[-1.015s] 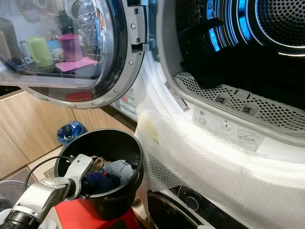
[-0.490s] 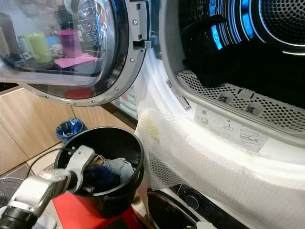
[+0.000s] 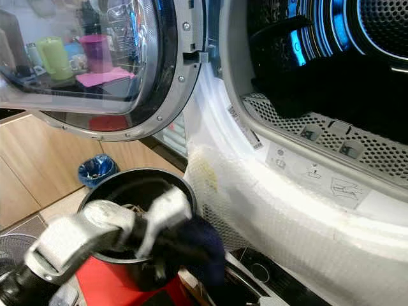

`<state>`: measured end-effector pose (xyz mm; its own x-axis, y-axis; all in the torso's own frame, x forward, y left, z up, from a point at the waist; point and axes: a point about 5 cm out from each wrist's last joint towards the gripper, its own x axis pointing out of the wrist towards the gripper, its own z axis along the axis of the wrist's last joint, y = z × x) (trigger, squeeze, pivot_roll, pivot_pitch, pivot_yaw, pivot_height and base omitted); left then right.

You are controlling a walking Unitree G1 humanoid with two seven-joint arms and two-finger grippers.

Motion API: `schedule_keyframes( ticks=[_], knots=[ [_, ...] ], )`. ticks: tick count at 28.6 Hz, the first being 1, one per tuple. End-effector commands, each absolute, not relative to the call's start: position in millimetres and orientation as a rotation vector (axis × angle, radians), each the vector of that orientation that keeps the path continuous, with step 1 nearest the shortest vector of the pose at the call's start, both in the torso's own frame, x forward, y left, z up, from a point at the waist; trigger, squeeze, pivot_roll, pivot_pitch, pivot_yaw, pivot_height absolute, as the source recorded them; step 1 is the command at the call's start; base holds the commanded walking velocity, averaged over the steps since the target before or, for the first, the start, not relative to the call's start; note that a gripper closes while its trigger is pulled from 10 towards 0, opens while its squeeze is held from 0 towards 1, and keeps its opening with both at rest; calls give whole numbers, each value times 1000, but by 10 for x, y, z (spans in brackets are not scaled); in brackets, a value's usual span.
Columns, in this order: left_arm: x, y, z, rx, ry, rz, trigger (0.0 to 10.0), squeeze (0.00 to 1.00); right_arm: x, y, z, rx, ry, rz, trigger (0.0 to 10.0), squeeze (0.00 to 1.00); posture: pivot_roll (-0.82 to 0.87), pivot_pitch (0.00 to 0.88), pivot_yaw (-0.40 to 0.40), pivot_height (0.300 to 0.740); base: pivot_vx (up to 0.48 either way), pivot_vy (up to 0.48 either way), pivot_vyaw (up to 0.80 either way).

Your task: Clothes washing

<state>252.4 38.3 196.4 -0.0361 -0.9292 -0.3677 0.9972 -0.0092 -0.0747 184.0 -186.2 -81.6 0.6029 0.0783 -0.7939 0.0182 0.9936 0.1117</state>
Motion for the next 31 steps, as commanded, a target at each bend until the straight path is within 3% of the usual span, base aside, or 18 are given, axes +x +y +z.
schedule_keyframes(
  ticks=[1,4,9,18,23,26,28,31],
  knots=[
    [2520,204,2193,277,221,-1653,0,0,1808,-1868,-830,125,925,24,10000,0,144,0,30,740,0,0,0],
    [2530,83,2284,248,180,-1683,0,0,1794,-1876,-836,129,927,13,10000,0,142,0,32,740,0,0,0],
    [2342,-388,2539,52,55,-1834,0,0,1747,-1909,-855,126,928,-38,10000,0,105,0,47,740,0,0,0],
    [2209,-503,2620,-118,31,-1930,0,0,1670,-1917,-888,108,937,-72,10000,0,100,0,45,740,0,0,0],
    [2298,-275,2328,-9,157,-1825,0,0,1588,-1974,-903,101,923,-88,10000,0,103,0,47,740,0,0,0],
    [2396,-22,2161,64,223,-1741,0,0,1491,-2038,-900,51,898,-3,10000,0,117,0,41,740,0,0,0],
    [2478,180,1977,113,303,-1650,0,0,1311,-2139,-904,-85,908,149,10000,0,118,2,34,740,0,0,0],
    [2504,264,1864,148,341,-1610,0,0,1196,-2203,-894,-140,910,237,10000,0,113,3,29,740,0,0,0]
  ],
)
